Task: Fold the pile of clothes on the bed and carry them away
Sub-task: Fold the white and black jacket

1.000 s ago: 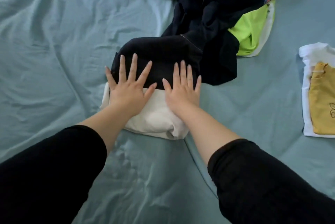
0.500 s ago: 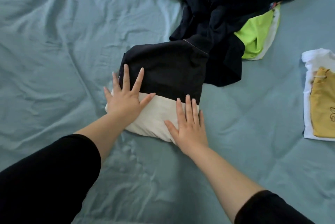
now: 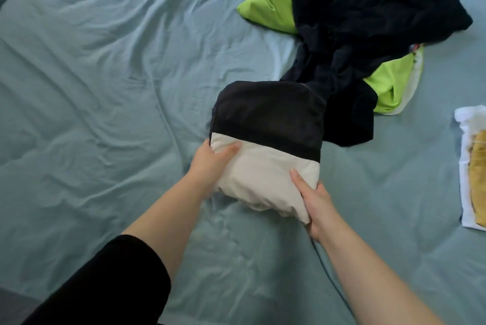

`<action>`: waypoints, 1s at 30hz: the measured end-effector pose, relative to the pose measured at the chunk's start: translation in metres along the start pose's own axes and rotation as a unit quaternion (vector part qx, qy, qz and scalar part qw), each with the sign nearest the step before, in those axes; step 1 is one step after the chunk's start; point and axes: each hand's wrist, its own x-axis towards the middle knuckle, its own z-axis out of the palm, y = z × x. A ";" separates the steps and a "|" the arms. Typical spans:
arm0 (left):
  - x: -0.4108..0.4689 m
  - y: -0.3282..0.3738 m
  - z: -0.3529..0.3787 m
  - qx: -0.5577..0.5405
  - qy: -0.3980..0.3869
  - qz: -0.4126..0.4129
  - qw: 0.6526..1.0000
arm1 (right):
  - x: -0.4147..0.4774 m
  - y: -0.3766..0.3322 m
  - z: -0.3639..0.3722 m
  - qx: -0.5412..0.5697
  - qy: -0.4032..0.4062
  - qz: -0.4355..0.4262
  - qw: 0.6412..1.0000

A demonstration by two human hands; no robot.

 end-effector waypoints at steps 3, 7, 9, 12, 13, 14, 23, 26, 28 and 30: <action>-0.003 0.002 -0.039 -0.027 -0.013 0.030 0.999 | -0.021 0.008 0.034 -0.043 0.041 -0.067 0.996; -0.002 0.017 -0.107 -0.040 0.001 0.059 0.997 | -0.046 0.002 0.106 -0.081 0.027 -0.135 0.987; 0.002 0.037 -0.142 -0.060 0.005 0.074 0.995 | -0.056 -0.011 0.143 -0.090 0.012 -0.161 0.983; 0.012 0.077 -0.189 -0.071 0.001 0.135 0.988 | -0.061 -0.035 0.190 -0.072 -0.007 -0.211 0.975; 0.018 0.090 -0.202 -0.070 0.000 0.157 0.985 | -0.060 -0.043 0.204 -0.054 -0.017 -0.226 0.972; 0.026 0.100 -0.213 -0.066 0.000 0.175 0.982 | -0.056 -0.048 0.216 -0.037 -0.026 -0.237 0.970; 0.120 0.053 -0.242 0.426 0.134 0.028 0.894 | 0.028 -0.016 0.269 -0.618 -0.056 -0.222 0.752; 0.120 0.016 -0.227 0.552 0.107 0.198 0.803 | 0.042 -0.009 0.273 -0.717 -0.086 -0.292 0.628; 0.123 0.005 -0.228 0.589 0.041 0.184 0.786 | 0.050 -0.014 0.278 -0.745 -0.110 -0.267 0.602; 0.128 0.009 -0.230 0.600 0.024 0.113 0.791 | 0.057 -0.022 0.284 -0.762 -0.120 -0.235 0.591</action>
